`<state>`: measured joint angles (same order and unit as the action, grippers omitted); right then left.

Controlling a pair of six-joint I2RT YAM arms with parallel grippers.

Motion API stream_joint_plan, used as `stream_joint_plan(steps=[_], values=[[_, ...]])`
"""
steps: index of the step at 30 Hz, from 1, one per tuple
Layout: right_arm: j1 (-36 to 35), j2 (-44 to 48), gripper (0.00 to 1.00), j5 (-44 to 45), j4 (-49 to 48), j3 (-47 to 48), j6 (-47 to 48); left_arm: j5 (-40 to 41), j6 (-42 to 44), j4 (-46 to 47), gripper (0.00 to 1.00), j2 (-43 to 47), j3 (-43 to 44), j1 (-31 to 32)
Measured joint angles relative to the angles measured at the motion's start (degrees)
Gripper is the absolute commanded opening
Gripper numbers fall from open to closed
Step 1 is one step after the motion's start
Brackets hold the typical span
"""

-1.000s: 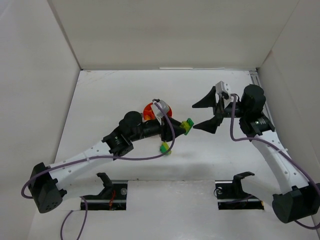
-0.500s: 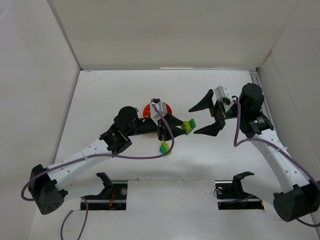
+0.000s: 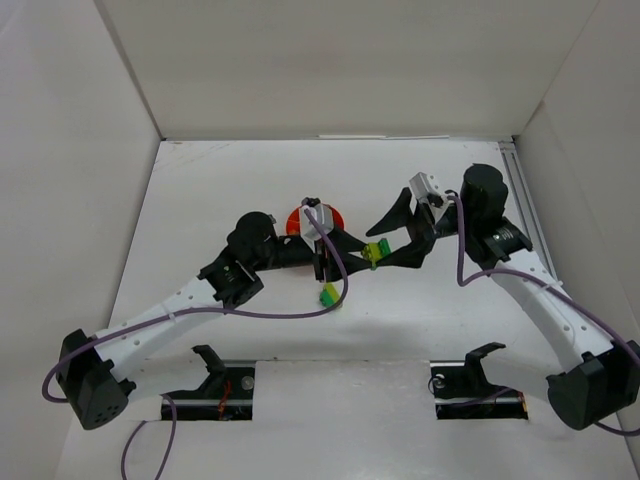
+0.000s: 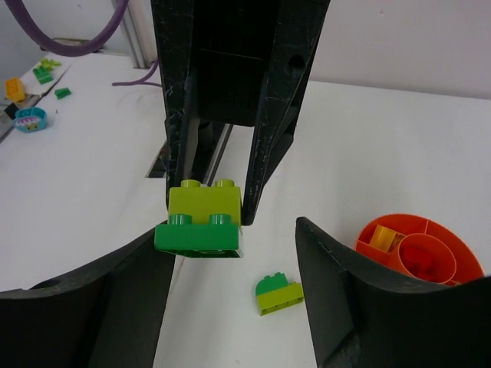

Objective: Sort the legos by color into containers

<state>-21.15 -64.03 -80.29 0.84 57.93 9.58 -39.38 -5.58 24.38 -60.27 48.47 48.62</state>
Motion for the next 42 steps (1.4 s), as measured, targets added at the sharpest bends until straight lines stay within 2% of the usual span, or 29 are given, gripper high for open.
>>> stream_joint_plan(steps=[6,12,13,14,23,25,30,34,37,38,42], values=[[-0.3,-0.1,0.62,-0.3,0.0,0.2,-0.3,1.8,0.2,-0.2,0.0,1.0,0.0,0.0],[-0.3,-0.6,0.65,-0.3,0.0,0.2,-0.4,4.2,0.3,0.3,0.0,4.6,-0.1,0.0],[-0.3,-0.6,0.68,-0.3,0.0,0.2,-0.3,4.4,0.3,0.4,0.0,5.2,-0.1,0.1],[-0.3,-0.6,0.74,-0.3,0.0,0.2,-0.3,4.5,0.4,0.7,0.0,5.7,-0.1,0.1],[-1.3,-0.6,0.78,-0.3,0.2,2.6,0.1,3.5,0.1,1.2,0.0,4.7,-0.1,0.1],[-1.4,-0.6,0.7,-0.3,0.2,3.4,0.2,3.4,0.0,1.2,0.0,4.4,-0.1,0.1],[-2.0,-1.2,0.6,-0.4,0.1,4.4,0.2,3.2,-0.3,1.6,0.0,4.4,-0.1,0.1],[-2.4,-1.9,0.55,-1.2,0.2,4.4,0.0,3.5,-0.3,1.6,0.0,4.3,-0.1,0.0],[-2.6,-2.3,0.45,-2.0,0.2,4.4,0.0,3.7,-0.4,1.6,0.0,4.1,-0.2,0.0],[-2.6,-2.4,0.4,-2.3,0.2,4.4,-0.1,3.8,-0.4,1.6,0.0,4.1,-0.2,-0.1],[-2.6,-2.4,0.01,-2.7,0.1,4.6,0.3,4.3,-0.7,2.3,0.0,4.2,-0.5,-0.1]])
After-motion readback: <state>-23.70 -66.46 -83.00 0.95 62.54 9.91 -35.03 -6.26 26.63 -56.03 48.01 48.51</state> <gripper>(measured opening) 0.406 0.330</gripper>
